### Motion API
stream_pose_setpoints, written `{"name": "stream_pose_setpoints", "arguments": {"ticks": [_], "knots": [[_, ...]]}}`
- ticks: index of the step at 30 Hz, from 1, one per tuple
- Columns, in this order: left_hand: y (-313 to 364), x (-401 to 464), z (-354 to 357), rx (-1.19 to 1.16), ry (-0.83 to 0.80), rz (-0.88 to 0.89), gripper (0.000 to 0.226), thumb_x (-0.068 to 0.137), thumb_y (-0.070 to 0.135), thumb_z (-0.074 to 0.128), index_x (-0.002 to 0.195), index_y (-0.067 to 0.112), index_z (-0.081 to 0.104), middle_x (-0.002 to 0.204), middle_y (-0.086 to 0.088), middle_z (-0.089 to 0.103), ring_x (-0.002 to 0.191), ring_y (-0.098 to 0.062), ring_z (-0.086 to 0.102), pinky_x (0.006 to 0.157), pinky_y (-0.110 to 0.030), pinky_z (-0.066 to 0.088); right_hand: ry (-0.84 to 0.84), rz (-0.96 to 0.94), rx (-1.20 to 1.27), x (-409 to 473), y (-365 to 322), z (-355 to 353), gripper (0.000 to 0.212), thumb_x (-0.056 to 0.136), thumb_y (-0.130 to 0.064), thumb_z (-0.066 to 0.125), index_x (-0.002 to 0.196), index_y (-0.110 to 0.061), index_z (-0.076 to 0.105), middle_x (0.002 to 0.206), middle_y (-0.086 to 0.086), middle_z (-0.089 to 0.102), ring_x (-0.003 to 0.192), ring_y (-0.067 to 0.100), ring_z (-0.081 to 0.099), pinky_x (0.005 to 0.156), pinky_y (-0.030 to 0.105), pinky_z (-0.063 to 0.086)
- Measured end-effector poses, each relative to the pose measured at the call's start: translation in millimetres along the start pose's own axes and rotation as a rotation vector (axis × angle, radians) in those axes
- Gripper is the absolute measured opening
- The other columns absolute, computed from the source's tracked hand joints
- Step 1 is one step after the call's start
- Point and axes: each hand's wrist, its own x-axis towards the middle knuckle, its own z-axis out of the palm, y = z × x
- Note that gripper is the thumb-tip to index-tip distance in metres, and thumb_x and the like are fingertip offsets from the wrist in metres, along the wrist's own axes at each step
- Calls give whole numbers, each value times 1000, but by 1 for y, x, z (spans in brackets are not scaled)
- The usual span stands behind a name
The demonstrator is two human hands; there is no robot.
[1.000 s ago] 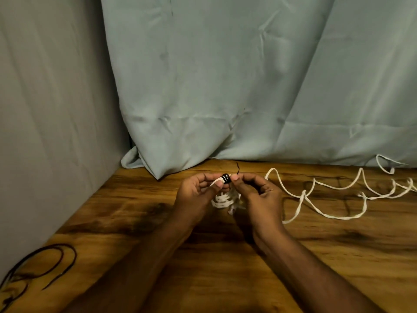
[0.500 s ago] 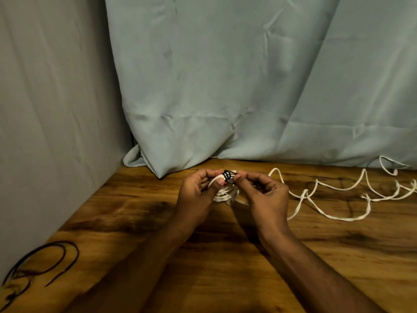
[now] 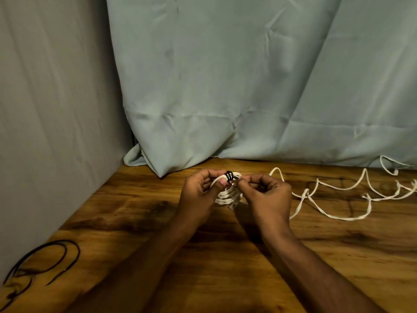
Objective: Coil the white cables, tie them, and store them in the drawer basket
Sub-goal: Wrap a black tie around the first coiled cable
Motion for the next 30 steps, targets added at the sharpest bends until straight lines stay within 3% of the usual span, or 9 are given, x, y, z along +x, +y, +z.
{"name": "stream_pose_setpoints", "arguments": {"ticks": [13, 22, 30], "knots": [[1, -2, -2, 167, -23, 110, 14, 92, 4, 66, 106, 8, 70, 105, 2, 74, 97, -5, 70, 82, -15, 51, -16, -118, -103, 2, 0, 0, 21, 81, -1, 82, 77, -20, 76, 71, -7, 76, 64, 2, 70, 62, 17, 56], [0, -1, 0, 175, -9, 110, 14, 93, 6, 67, 105, 11, 71, 105, 2, 75, 98, -8, 71, 84, -18, 52, 4, -120, -115, 5, 5, -1, 19, 80, -3, 83, 76, -20, 76, 68, -7, 74, 61, 2, 68, 57, 16, 53], [1, -2, -7, 406, -18, 246, 13, 92, 13, 68, 105, 13, 71, 104, 10, 73, 100, -3, 67, 88, -23, 53, -65, -155, -149, 8, 8, -2, 23, 84, -5, 80, 76, -26, 76, 75, -9, 77, 72, 7, 72, 69, 25, 58]]}}
